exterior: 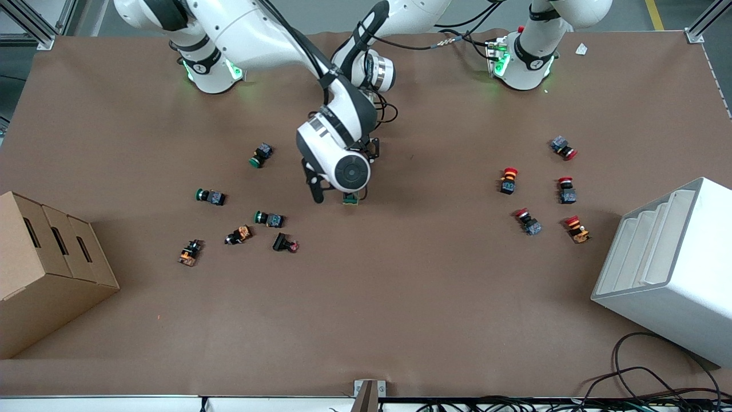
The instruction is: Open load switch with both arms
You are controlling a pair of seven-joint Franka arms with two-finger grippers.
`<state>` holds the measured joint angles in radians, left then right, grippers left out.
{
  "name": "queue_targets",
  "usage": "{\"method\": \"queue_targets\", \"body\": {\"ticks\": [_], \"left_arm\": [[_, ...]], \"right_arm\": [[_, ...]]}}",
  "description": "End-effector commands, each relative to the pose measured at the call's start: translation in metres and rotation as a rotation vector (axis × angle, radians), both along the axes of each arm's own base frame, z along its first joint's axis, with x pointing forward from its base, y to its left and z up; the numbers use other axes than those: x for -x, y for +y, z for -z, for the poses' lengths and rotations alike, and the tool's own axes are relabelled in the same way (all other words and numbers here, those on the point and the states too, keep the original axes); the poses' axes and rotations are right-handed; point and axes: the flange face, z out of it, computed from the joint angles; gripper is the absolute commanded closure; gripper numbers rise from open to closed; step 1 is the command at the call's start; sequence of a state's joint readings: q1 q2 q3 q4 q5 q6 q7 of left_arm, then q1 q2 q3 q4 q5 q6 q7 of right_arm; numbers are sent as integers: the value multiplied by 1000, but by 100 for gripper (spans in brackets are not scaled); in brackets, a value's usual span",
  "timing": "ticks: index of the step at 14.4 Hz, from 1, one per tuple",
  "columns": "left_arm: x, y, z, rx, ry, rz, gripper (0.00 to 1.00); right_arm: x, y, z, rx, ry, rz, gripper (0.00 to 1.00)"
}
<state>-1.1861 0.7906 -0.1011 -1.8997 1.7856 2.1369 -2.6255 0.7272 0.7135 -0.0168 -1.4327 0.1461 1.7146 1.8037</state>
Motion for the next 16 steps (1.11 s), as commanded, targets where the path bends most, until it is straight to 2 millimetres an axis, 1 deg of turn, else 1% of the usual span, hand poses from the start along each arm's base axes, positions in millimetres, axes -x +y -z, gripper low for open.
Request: {"method": "queue_targets", "body": {"ticks": [1, 3, 4, 5, 6, 7, 8, 10, 12, 13, 14, 15, 16], "left_arm": [[12, 12, 19, -42, 60, 15, 1], [8, 8, 10, -66, 52, 25, 1], [5, 5, 3, -66, 46, 29, 1], [-1, 4, -5, -62, 40, 25, 1], [-7, 2, -16, -58, 39, 13, 1], [-9, -1, -25, -67, 43, -2, 1], [-12, -5, -40, -82, 57, -26, 1], [-18, -19, -76, -107, 104, -80, 1], [-25, -36, -119, -133, 195, -139, 1], [-32, -40, -140, -154, 231, -150, 1], [-46, -43, -164, -156, 267, -165, 1], [-62, -43, -183, -149, 290, -182, 1], [-75, -44, -200, -130, 305, -200, 1]], "right_arm": [[-44, -66, -58, -97, -19, -157, 0], [-76, -123, -97, -200, -19, -301, 0], [-91, -157, -117, -245, -22, -377, 0], [-100, -184, -132, -284, -17, -454, 0], [-108, -217, -150, -314, -17, -543, 0], [-115, -246, -165, -337, -19, -616, 0], [-121, -275, -182, -363, -28, -694, 0], [-127, -329, -211, -407, -38, -853, 0], [-131, -385, -233, -421, -48, -964, 0], [-131, -410, -243, -435, -55, -1021, 0], [-131, -436, -249, -443, -61, -1043, 0], [-129, -460, -258, -447, -72, -1063, 0], [-127, -476, -262, -452, -78, -1074, 0]]}}
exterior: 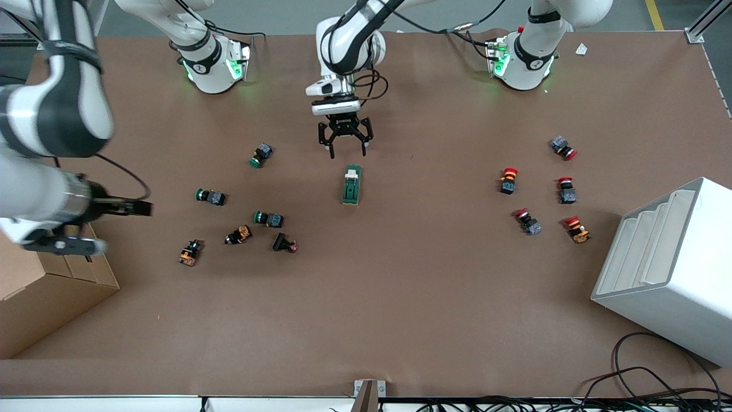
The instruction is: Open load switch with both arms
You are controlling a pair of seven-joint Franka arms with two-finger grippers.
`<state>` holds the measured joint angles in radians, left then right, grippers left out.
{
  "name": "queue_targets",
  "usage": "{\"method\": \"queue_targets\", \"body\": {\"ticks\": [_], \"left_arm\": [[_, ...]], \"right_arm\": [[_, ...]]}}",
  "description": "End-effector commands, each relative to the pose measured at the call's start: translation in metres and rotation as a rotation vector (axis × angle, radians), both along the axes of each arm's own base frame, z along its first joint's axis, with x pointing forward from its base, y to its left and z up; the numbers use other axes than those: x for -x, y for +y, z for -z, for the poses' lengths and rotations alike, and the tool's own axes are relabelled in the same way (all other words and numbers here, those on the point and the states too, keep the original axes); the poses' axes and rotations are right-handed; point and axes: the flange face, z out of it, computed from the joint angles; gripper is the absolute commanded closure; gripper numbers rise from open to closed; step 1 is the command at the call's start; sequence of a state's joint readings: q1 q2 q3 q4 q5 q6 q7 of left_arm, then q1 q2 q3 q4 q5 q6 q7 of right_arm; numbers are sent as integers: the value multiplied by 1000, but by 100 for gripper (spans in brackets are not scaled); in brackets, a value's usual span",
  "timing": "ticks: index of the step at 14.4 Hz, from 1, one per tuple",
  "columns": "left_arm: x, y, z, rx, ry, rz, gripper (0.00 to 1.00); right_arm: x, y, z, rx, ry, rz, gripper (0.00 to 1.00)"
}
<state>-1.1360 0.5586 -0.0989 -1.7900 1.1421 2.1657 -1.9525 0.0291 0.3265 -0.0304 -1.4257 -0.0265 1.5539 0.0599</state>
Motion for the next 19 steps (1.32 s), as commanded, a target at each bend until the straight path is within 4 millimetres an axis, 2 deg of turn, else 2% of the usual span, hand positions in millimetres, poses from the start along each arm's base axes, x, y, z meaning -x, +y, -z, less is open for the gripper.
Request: {"method": "queue_targets", "body": {"ticks": [1, 3, 5, 7, 9, 10, 12, 15, 17, 19], "left_arm": [[-46, 7, -46, 18, 44, -63, 1], [-82, 13, -77, 20, 79, -125, 1], [-128, 24, -109, 14, 137, -175, 1], [-182, 45, -147, 69, 196, -235, 0], [-224, 73, -166, 74, 245, -253, 0], [-247, 94, -176, 69, 262, -262, 0], [-279, 131, -196, 73, 278, -283, 0], [-310, 182, -214, 68, 321, -333, 0], [-332, 229, -237, 39, 356, -340, 0], [-354, 289, -268, 23, 394, -323, 0]], "right_arm": [[13, -39, -18, -2, -16, -35, 0], [18, -53, -29, -2, -30, -17, 0], [22, -53, -37, 1, -27, -11, 0], [24, -49, -53, 1, -23, -11, 0], [27, -43, -60, 3, -6, -16, 0], [29, -45, -62, 8, -4, -9, 0], [34, -46, -75, 14, -24, -3, 0], [39, -40, -86, 14, -40, -11, 0], [43, -38, -91, 14, -46, -11, 0], [45, -38, -95, 12, -49, -10, 0]]}}
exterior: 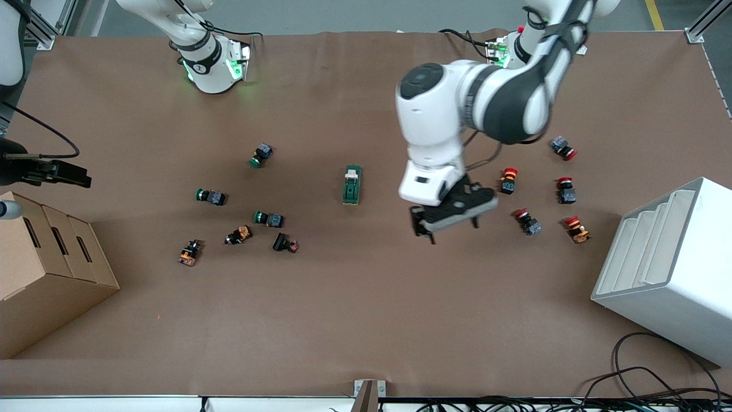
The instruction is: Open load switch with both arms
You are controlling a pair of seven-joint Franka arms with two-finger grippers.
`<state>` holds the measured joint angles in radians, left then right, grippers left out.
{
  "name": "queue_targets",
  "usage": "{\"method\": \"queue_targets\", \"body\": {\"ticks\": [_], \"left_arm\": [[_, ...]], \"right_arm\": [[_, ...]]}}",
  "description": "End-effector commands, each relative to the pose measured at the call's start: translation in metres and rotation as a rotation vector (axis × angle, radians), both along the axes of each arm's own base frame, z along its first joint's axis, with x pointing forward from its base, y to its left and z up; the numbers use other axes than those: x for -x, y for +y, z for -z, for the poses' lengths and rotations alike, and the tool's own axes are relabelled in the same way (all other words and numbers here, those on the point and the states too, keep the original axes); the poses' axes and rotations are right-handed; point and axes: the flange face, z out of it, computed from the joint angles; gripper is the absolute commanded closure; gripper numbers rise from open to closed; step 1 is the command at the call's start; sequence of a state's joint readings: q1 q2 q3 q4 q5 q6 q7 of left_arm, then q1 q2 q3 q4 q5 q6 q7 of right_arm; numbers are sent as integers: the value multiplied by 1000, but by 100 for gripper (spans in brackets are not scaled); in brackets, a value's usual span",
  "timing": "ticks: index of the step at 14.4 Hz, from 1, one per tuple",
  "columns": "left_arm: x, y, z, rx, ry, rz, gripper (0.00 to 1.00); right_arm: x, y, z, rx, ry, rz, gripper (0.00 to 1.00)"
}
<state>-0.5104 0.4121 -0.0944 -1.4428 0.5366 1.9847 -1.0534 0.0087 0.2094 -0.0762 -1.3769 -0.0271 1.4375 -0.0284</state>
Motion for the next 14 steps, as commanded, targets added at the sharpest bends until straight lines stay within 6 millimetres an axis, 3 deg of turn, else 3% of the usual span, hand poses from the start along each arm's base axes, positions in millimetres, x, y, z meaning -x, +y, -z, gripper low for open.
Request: {"method": "queue_targets", "body": {"ticks": [1, 4, 6, 9, 12, 14], "left_arm": [[-18, 79, -49, 1, 62, 26, 0], [-26, 158, -83, -37, 146, 72, 0], [-28, 210, -111, 25, 163, 93, 0], [-9, 271, -144, 110, 223, 83, 0], [25, 315, -167, 211, 318, 88, 0], [51, 317, -172, 208, 351, 132, 0]], "right_arm": [[10, 0, -10, 18, -7, 8, 0], [10, -4, -15, 15, -17, 16, 0], [9, -12, -29, 17, -48, 23, 0], [10, -21, -34, 19, -51, 33, 0], [12, -20, -32, 22, -35, 30, 0], [10, -20, -39, 21, -55, 29, 0]]}}
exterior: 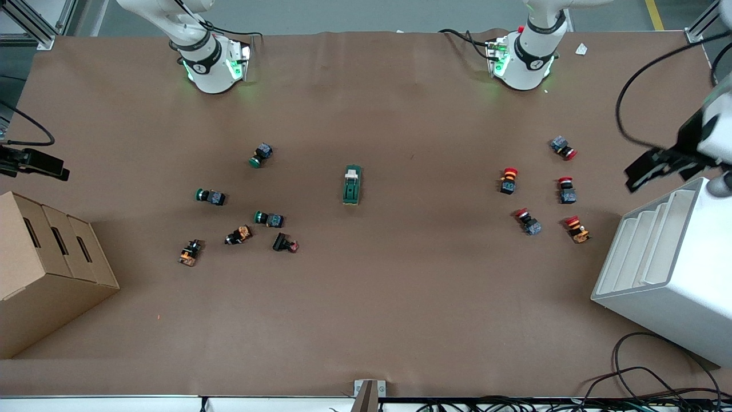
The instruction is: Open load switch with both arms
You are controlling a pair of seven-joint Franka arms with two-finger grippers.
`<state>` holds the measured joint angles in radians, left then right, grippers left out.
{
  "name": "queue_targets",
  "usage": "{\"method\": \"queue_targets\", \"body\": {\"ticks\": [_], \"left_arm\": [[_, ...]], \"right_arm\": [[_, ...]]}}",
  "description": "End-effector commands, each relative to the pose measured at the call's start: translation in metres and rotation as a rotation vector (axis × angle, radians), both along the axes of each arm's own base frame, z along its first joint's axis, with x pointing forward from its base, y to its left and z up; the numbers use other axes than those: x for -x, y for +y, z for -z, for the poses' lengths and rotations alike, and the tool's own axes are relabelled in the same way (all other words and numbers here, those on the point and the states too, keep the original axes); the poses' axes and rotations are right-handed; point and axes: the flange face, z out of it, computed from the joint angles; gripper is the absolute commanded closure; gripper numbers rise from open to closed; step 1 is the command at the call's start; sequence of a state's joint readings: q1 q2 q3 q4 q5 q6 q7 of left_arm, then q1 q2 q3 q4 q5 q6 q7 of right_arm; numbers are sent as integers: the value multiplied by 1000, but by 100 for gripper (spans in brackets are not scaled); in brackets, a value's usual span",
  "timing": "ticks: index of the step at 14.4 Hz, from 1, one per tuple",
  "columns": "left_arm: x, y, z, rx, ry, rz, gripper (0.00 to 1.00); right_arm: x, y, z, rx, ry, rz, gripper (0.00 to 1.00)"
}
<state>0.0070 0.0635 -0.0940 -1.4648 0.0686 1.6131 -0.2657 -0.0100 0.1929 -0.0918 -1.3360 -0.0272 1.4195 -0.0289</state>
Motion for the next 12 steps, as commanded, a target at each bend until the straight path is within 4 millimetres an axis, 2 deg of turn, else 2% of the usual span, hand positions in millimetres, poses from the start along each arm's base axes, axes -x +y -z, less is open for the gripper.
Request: {"method": "queue_targets", "body": {"ticks": [1, 3, 5, 9, 12], "left_arm": [[40, -3, -3, 17, 31, 50, 0], [57, -4, -2, 11, 52, 61, 0], [68, -8, -3, 48, 58, 171, 0], [73, -17, -5, 53, 62, 235, 0], [72, -14, -4, 51, 64, 279, 0]], "right_arm": [[4, 1, -13, 17, -14, -1, 0], [3, 7, -12, 2, -11, -9, 0], [10, 9, -8, -6, 40, -7, 0], [15, 10, -7, -51, 63, 0, 0], [15, 10, -10, -47, 55, 3, 0]]}}
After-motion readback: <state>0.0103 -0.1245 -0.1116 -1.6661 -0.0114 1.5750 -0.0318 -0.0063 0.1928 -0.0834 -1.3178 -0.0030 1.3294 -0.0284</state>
